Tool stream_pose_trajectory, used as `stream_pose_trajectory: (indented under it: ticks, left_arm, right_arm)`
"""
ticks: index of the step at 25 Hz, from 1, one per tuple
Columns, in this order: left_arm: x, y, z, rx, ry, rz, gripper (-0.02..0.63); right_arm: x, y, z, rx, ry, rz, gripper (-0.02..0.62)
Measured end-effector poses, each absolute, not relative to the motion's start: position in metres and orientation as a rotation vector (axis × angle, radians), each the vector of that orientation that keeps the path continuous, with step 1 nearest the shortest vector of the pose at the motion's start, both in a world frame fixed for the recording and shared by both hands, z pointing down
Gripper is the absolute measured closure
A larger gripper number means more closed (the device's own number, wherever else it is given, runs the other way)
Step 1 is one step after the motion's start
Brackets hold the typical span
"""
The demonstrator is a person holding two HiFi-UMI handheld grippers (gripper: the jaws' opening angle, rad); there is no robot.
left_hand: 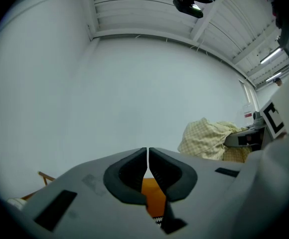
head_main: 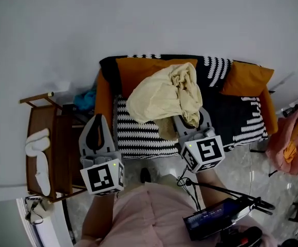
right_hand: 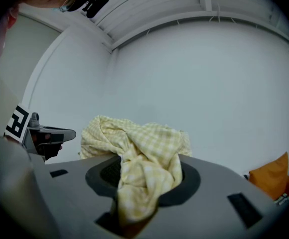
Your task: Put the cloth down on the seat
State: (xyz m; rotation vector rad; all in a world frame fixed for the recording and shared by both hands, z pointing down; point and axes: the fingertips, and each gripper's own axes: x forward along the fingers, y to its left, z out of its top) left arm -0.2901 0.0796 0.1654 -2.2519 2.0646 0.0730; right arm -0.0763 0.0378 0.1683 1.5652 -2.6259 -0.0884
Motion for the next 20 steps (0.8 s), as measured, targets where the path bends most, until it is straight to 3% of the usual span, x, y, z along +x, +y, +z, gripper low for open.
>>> stream_pose_trajectory:
  ticks: [11, 20]
  left_arm:
    - [-0.284, 0.049, 0.173, -2.242, 2.040, 0.067, 0.584]
    - [-0.276, -0.017, 0.207, -2.279, 2.098, -0.040, 0.583]
  right_arm:
    - [-0.081, 0.011, 0.164, 1.559, -2.657, -0.147, 0.433]
    - [-0.083, -0.059, 0.204, 1.496, -2.632, -0.014, 0.434]
